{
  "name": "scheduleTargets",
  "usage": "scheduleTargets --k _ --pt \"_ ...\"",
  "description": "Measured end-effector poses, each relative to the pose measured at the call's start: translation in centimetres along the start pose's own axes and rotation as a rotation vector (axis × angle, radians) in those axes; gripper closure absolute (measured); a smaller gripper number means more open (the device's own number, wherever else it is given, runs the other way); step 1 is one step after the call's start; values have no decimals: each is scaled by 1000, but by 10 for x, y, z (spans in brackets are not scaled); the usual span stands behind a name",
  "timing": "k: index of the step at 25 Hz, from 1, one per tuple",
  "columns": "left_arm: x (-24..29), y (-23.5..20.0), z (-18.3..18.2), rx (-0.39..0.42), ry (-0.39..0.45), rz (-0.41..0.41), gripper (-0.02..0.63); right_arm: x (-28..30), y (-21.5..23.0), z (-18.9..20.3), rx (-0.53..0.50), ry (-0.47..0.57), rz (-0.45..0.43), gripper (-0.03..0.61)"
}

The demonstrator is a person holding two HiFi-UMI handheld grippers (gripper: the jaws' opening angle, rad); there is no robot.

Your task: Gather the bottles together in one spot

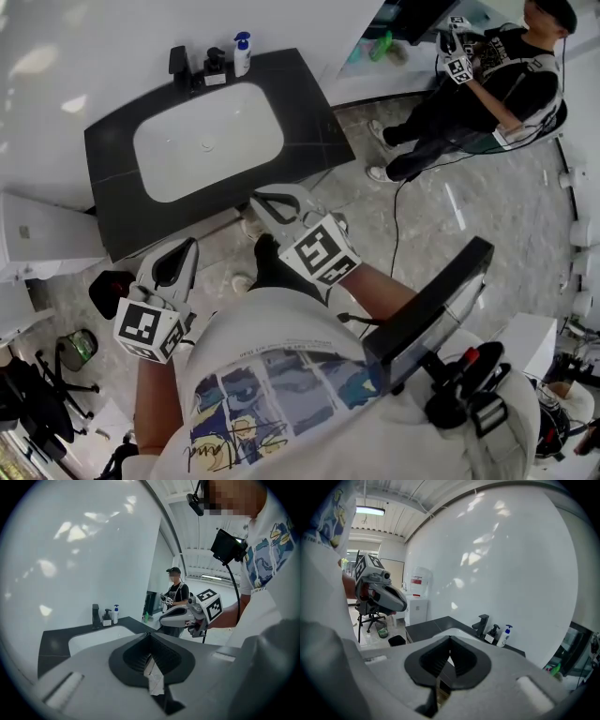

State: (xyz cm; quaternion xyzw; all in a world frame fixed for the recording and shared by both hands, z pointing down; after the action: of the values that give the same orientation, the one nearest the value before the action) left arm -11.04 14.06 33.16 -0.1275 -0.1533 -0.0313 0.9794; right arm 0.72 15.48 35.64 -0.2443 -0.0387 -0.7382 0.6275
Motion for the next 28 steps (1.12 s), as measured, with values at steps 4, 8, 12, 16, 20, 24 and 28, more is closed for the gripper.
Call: scheduleTargets --k 4,8,12,16,20,24,28 --pt "2 -3 0 -5 0 -2 611 3 -1 -2 -2 4 -10 577" --pt "1 -1 6 0 5 -2 611 0 -1 0 -10 -5 -7 577" --pt "-2 0 7 -2 0 -4 611 0 -6 0 -8 -6 -12 577" --pt "0 0 7 -2 3 2 611 0 -5 0 -5 -5 -6 577" --pt "2 0 1 -3 4 0 611 -1 -1 -1 0 -5 -1 577" --pt "7 2 -1 0 4 7 611 -3 4 -2 1 -4 5 577" --pt "9 5 -2 1 5 10 611 -6 2 0 -2 -7 -1 577"
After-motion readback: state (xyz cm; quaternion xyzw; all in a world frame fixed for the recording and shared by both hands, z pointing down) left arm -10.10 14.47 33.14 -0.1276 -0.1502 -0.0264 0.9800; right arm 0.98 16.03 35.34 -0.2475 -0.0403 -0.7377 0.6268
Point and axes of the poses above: the fingertips, and each gripper's own axes: x forward along the fingers, y to its right, z out of its underside, the point moved 1 cm from there along -x, backward along the fingers, and after that the axes turned 8 degrees about z, right-handed, at the moved point
